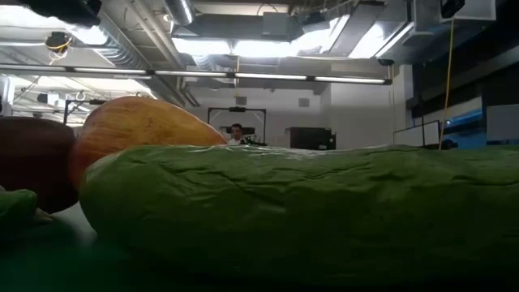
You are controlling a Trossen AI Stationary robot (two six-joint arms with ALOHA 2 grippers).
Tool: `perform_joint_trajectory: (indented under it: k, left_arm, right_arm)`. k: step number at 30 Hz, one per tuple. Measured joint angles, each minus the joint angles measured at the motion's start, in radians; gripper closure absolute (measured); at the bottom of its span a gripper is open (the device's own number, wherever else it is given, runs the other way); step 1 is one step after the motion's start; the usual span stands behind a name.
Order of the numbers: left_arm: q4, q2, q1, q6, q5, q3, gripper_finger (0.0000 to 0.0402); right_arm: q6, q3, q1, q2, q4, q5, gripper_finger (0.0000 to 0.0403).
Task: Sort produce into baskets
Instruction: Put the apple into the white bin
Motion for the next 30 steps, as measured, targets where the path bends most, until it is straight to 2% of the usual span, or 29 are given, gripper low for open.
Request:
perform_joint_trajectory:
  k: [3, 7, 9, 16, 21, 26, 30]
  left_arm:
    - [0.036, 0.000, 0.000, 0.071, -0.005, 0.000, 0.0382]
    - [0.051, 0.000, 0.000, 0.116, -0.005, 0.000, 0.0382]
    - [0.036, 0.000, 0.000, 0.100, -0.005, 0.000, 0.0382]
    - [0.048, 0.000, 0.000, 0.041, -0.005, 0.000, 0.0382]
    - [0.101, 0.000, 0.000, -0.120, -0.001, -0.002, 0.0382]
    - [0.330, 0.000, 0.000, -0.196, 0.029, -0.058, 0.0382]
    - [0.514, 0.004, 0.000, -0.295, 0.054, -0.127, 0.0382]
  right_arm:
    - [-0.023, 0.000, 0.000, 0.000, -0.032, -0.042, 0.0370]
    - [-0.106, 0.000, 0.000, -0.003, -0.049, -0.262, 0.0370]
    - [-0.111, -0.001, 0.000, -0.011, -0.051, -0.334, 0.0370]
    - [-0.190, -0.001, 0.000, -0.053, -0.102, -0.333, 0.0370]
    - [-0.213, -0.046, 0.000, -0.128, -0.129, -0.328, 0.0370]
    - [-0.178, -0.155, 0.000, -0.259, -0.048, -0.282, 0.0370]
    - [-0.109, -0.200, 0.000, -0.357, 0.006, -0.164, 0.0370]
